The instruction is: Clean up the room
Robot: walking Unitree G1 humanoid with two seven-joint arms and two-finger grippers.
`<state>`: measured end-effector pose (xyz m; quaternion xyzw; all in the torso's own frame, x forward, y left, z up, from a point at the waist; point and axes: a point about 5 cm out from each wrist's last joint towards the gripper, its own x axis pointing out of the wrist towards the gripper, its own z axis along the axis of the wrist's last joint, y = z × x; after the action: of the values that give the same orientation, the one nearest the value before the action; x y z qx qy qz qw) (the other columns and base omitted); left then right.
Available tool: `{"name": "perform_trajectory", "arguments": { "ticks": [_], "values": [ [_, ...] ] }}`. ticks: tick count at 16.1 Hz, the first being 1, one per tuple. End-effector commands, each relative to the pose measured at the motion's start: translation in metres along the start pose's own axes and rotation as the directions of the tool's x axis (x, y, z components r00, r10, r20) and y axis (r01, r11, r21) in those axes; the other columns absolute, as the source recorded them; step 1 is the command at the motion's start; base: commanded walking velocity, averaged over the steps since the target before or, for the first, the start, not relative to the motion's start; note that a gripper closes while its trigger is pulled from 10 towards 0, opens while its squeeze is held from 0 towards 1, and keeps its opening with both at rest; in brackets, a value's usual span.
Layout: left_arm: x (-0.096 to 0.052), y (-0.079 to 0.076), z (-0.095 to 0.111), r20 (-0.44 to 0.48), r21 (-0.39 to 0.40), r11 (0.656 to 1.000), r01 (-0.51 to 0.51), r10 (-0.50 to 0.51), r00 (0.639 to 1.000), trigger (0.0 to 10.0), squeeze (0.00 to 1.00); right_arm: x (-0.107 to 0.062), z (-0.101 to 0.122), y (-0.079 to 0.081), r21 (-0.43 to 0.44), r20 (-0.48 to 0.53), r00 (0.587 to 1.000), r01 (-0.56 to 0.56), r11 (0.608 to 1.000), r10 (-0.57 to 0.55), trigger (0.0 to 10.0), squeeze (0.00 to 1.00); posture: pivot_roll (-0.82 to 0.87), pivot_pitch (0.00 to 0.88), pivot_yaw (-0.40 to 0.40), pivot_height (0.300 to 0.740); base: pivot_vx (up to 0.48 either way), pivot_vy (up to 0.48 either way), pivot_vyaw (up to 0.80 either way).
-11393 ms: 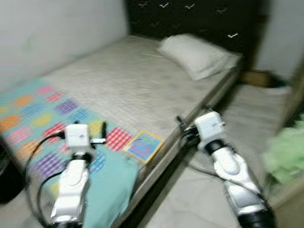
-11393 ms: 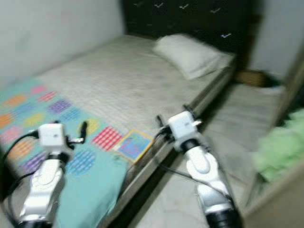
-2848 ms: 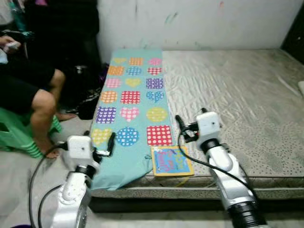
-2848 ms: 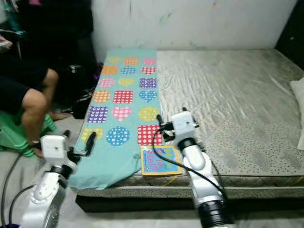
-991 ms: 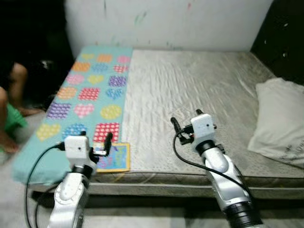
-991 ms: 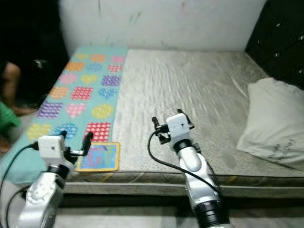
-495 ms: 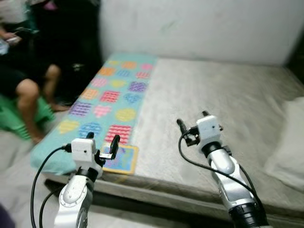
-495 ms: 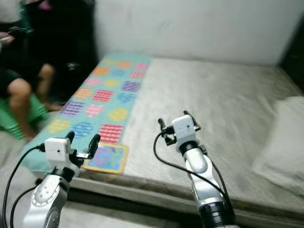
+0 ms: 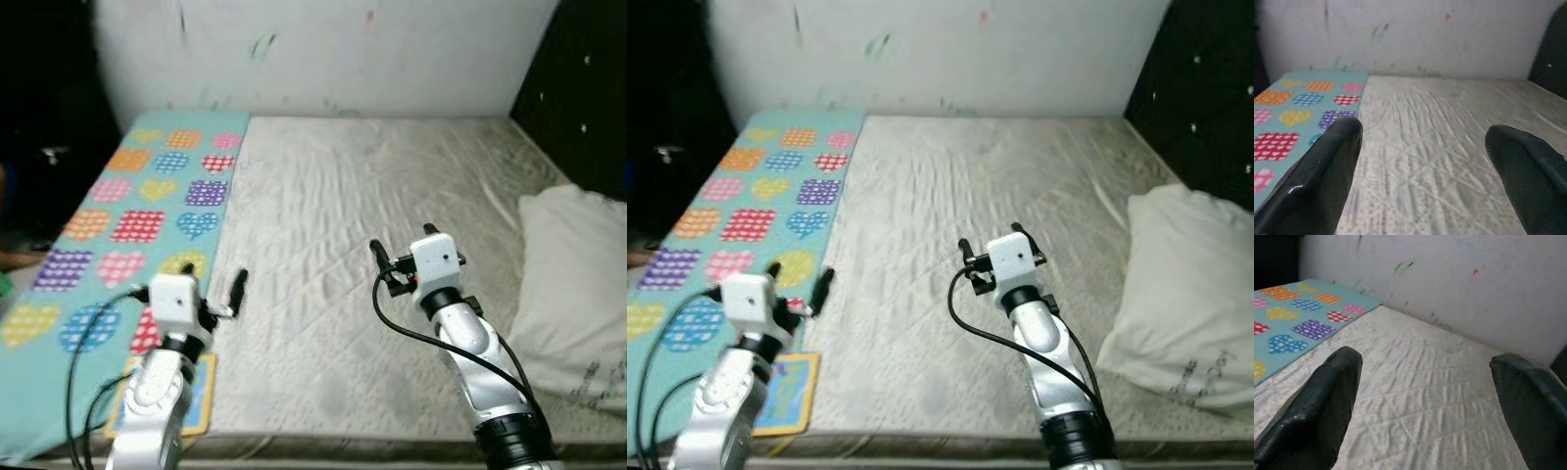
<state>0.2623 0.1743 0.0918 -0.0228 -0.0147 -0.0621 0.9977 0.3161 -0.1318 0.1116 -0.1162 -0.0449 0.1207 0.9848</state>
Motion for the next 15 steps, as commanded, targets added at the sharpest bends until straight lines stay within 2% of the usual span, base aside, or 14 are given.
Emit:
{"name": "perform_trajectory", "arguments": {
  "ticks": [1, 5, 15],
  "values": [
    [-0.0046, 0.0041, -0.0040, -0.024, 0.019, 1.000, -0.012, 0.012, 1.000, 10.0, 0.00, 0.0019, 0.0030, 0.0075, 0.015, 0.009, 1.000, -0.026, 1.000, 0.026, 10.0, 0.00, -0.13, 0.000, -0.007, 0.740, 0.000, 0.000, 0.00],
    [-0.0042, 0.0043, -0.0040, -0.023, 0.017, 1.000, -0.011, 0.012, 1.000, 10.0, 0.00, 0.0023, 0.0020, 0.0065, 0.016, 0.006, 1.000, -0.021, 1.000, 0.021, 10.0, 0.00, -0.13, 0.000, -0.005, 0.740, 0.000, -0.285, -0.68],
    [-0.0041, 0.0040, -0.0047, -0.026, 0.016, 1.000, -0.012, 0.013, 1.000, 10.0, 0.00, 0.0015, 0.0018, 0.0077, 0.008, 0.009, 1.000, -0.030, 1.000, 0.030, 10.0, 0.00, -0.13, 0.000, -0.008, 0.740, 0.000, -0.420, 0.00]
  ]
}}
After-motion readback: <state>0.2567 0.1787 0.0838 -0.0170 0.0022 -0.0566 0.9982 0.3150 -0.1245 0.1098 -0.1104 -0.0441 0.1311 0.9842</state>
